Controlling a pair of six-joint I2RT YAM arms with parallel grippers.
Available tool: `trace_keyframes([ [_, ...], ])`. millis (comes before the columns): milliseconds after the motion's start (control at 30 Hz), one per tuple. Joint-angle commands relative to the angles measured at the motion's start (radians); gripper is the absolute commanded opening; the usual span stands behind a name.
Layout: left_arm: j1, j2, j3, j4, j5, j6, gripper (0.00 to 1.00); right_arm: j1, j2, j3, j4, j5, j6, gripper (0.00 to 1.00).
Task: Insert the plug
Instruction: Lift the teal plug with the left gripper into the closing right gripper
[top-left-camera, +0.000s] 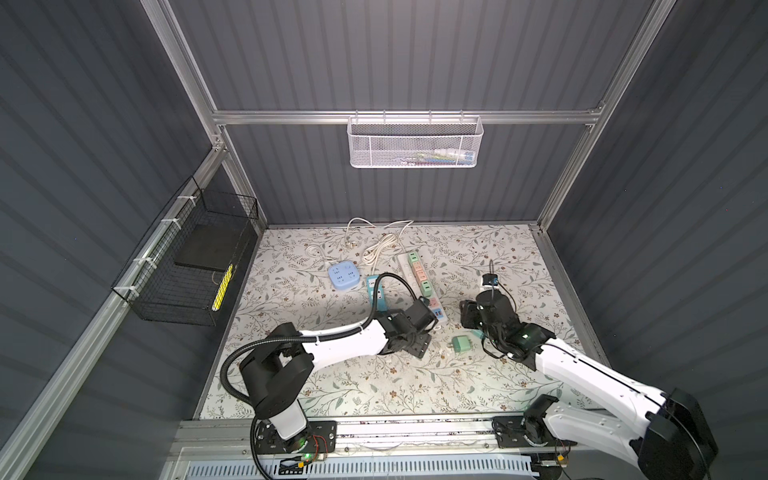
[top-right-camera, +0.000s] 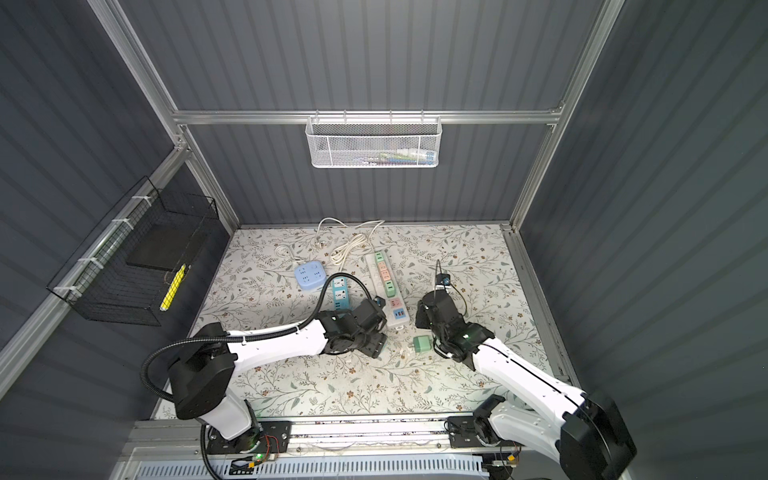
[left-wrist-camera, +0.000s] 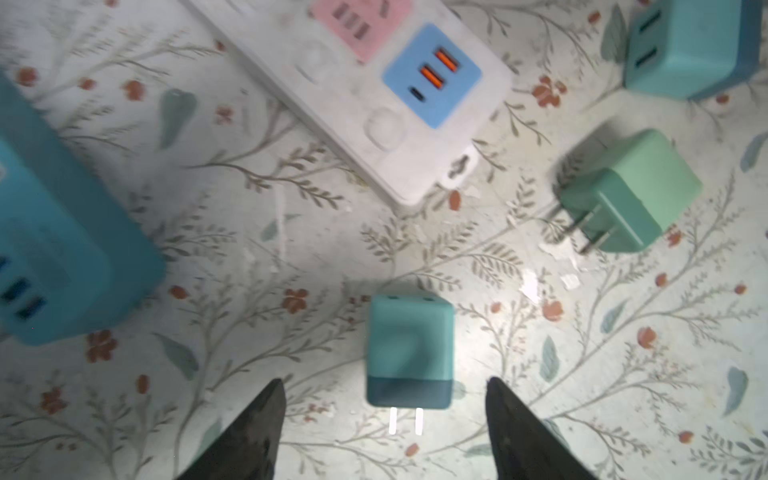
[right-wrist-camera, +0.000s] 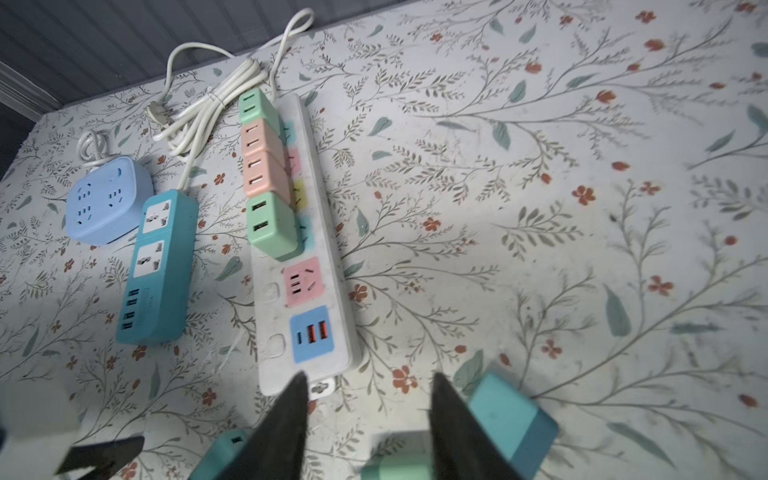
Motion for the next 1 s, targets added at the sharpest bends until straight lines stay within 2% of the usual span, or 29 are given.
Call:
trace_keyframes([
  [0,0.002,0.047,0.044,-0.094,0.044,0.036,0.73,-0.035,-0.016,-0.018,0.022,-0.096,-0.018,0.39],
  [133,0.001,0.103,0.077,-0.097,0.081,0.055,0.72,-0.037,-0.022,-0.029,0.017,-0.105,-0.025,0.4],
  [367,0.001,0.196,0.11,-0.085,-0.005,0.059,0.62,-0.038,-0.011,-0.044,0.036,-0.138,-0.022,0.4],
  [533,0.001,0.199,0.1,-0.052,-0.023,0.057,0.41,-0.038,0.005,-0.053,0.04,-0.142,-0.01,0.4],
  [667,0.001,0.137,0.065,-0.007,-0.037,0.079,0.31,-0.038,-0.004,-0.054,0.021,-0.154,-0.013,0.41],
  [833,0.001,-0.02,-0.053,0.215,-0.06,0.151,0.24,-0.039,-0.009,-0.017,-0.017,-0.239,-0.037,0.42],
  [967,0.0,-0.163,-0.243,0.586,-0.067,0.252,0.26,-0.04,-0.022,0.039,-0.056,-0.339,-0.061,0.45],
])
